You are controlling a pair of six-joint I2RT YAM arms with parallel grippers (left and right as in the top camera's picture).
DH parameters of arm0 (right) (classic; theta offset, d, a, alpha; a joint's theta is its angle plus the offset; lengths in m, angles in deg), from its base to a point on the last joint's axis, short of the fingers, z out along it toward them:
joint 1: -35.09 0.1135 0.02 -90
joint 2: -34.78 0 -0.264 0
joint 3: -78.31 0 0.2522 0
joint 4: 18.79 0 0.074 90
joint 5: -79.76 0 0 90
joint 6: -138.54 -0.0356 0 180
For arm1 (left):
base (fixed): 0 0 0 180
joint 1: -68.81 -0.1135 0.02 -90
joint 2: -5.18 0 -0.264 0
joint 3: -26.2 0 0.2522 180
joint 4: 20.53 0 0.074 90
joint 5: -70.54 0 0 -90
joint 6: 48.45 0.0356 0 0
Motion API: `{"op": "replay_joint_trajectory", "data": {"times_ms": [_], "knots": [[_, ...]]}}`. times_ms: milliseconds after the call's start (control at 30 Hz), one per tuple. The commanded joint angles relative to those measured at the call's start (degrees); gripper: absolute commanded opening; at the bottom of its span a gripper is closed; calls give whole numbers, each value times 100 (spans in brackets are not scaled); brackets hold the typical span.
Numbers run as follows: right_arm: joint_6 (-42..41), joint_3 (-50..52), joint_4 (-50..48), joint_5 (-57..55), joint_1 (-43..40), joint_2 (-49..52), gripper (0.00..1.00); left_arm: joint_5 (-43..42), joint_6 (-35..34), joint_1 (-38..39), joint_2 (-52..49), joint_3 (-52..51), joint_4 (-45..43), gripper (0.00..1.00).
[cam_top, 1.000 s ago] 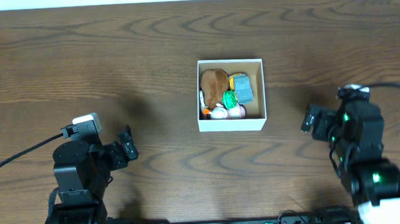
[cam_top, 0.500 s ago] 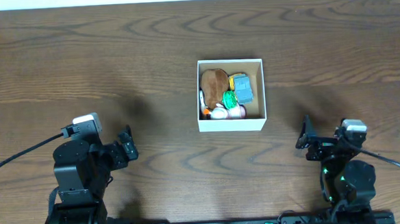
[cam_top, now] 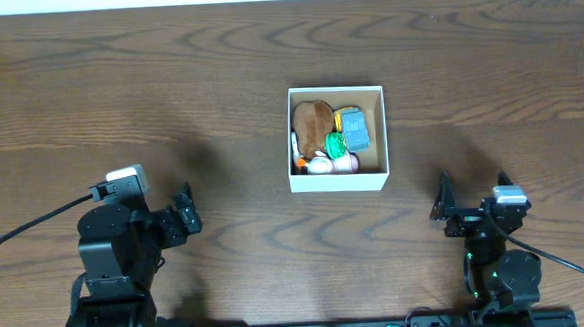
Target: Pack container
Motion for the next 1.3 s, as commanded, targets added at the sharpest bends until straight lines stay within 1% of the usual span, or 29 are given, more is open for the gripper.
{"op": "replay_joint_trajectory", "data": {"times_ms": [0,100,300,1267], "knots": [[396,26,28,129,-118,-68,99,46,114,-9,4,-20,11,98],[636,26,48,195,-153,-68,99,46,114,-9,4,-20,11,98],[634,26,74,354,-166,-68,99,46,114,-9,4,-20,11,98],[542,26,48,358,-166,-66,99,44,114,-9,4,-20,11,98]]}}
